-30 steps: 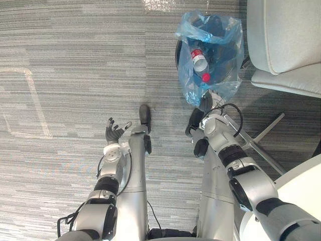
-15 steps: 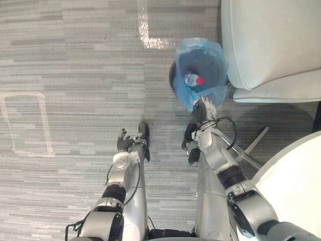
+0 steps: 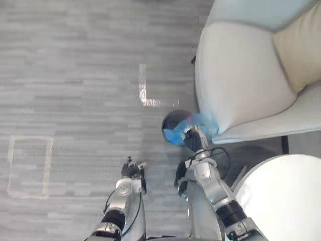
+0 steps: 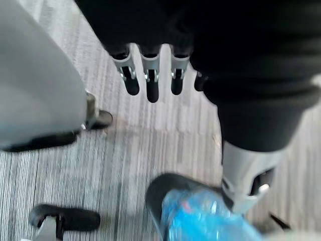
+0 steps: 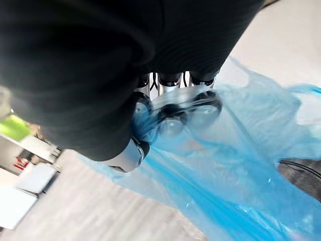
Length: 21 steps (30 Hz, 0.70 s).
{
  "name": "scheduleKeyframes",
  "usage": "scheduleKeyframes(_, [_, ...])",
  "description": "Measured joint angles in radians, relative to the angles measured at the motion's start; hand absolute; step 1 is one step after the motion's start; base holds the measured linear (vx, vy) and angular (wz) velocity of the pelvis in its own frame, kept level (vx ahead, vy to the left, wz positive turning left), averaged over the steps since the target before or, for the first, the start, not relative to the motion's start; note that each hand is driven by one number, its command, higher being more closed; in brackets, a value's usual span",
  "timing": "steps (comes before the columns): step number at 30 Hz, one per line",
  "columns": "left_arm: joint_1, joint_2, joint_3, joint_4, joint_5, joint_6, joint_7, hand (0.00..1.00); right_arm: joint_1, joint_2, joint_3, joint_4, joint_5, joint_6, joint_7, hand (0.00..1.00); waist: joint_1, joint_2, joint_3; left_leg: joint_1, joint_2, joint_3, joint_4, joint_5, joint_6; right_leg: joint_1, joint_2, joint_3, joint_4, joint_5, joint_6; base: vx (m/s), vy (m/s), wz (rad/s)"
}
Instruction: Gather rubbish on tea table into small bin, then transfer packed bag to large trash can.
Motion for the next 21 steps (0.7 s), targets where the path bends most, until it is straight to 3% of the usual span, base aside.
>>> scheduleKeyframes(4, [0.018, 0.025, -0.058, 0.010, 0.019, 0.002, -0.004, 0.00, 0.021, -0.011, 0.017, 0.000, 0.032, -0.024, 0.029, 1.00, -0.013, -0.008, -0.039, 0.083, -0.004, 0.013, -0.093, 0.034, -0.008, 0.084, 0.018, 0.007, -0.118, 0.052, 0.002, 0.19, -0.004, -0.13])
scheduleKeyframes(5, [0.026, 0.058, -0.075, 0.006, 0.023, 0.002, -0.019, 0.00, 0.032, -0.047, 0.016, -0.004, 0.038, -0.036, 0.063, 1.00, -0.031, -0.004, -0.071, 0.170, -0.013, 0.026, -0.159, 0.044, -0.013, 0.178, 0.029, 0.014, -0.209, 0.078, 0.012, 0.25, 0.038, -0.13])
scheduleKeyframes(9, [0.044, 0.086, -0.095, -0.020, 0.043, 0.002, -0.021, 0.00, 0.055, -0.068, 0.012, -0.042, 0.040, -0.066, 0.085, 1.00, -0.053, -0.001, -0.111, 0.208, -0.023, 0.028, -0.189, 0.047, -0.012, 0.219, 0.029, 0.020, -0.251, 0.091, 0.021, 0.11, 0.034, -0.05])
scheduleKeyframes(11, [0.132, 0.101, -0.145, -0.180, 0.063, 0.004, -0.021, 0.00, 0.083, -0.091, 0.011, -0.079, 0.054, -0.066, 0.099, 1.00, -0.054, -0.002, -0.113, 0.263, -0.027, 0.034, -0.232, 0.056, -0.011, 0.270, 0.028, 0.026, -0.290, 0.103, 0.027, 0.05, 0.024, -0.04])
scheduleKeyframes(12, [0.189, 0.103, -0.169, -0.288, 0.124, -0.001, -0.022, 0.00, 0.109, -0.115, 0.008, -0.122, 0.091, -0.071, 0.110, 1.00, -0.050, -0.001, -0.119, 0.300, -0.031, 0.044, -0.254, 0.056, -0.010, 0.300, 0.029, 0.034, -0.307, 0.104, 0.030, 0.04, 0.027, -0.10])
scheduleKeyframes(17, [0.241, 0.106, -0.243, -0.464, 0.260, -0.005, -0.028, 0.00, 0.137, -0.188, -0.018, -0.251, 0.171, -0.135, 0.136, 1.00, -0.053, 0.021, -0.180, 0.337, -0.045, 0.056, -0.294, 0.057, -0.005, 0.320, 0.022, 0.052, -0.327, 0.108, 0.037, 0.04, 0.026, -0.11])
scheduleKeyframes(18, [0.209, 0.167, -0.266, -0.601, 0.321, -0.053, -0.020, 0.00, 0.135, -0.263, -0.002, -0.320, 0.278, -0.170, 0.168, 1.00, -0.057, 0.023, -0.220, 0.359, -0.046, 0.075, -0.314, 0.060, -0.004, 0.328, 0.026, 0.072, -0.342, 0.114, 0.038, 0.07, -0.004, -0.29])
scheduleKeyframes(21, [0.195, 0.178, -0.271, -0.611, 0.334, -0.072, -0.019, 0.00, 0.134, -0.278, 0.001, -0.338, 0.314, -0.181, 0.187, 1.00, -0.067, 0.023, -0.234, 0.376, -0.052, 0.076, -0.320, 0.060, -0.004, 0.345, 0.027, 0.080, -0.351, 0.117, 0.037, 0.03, -0.001, -0.10])
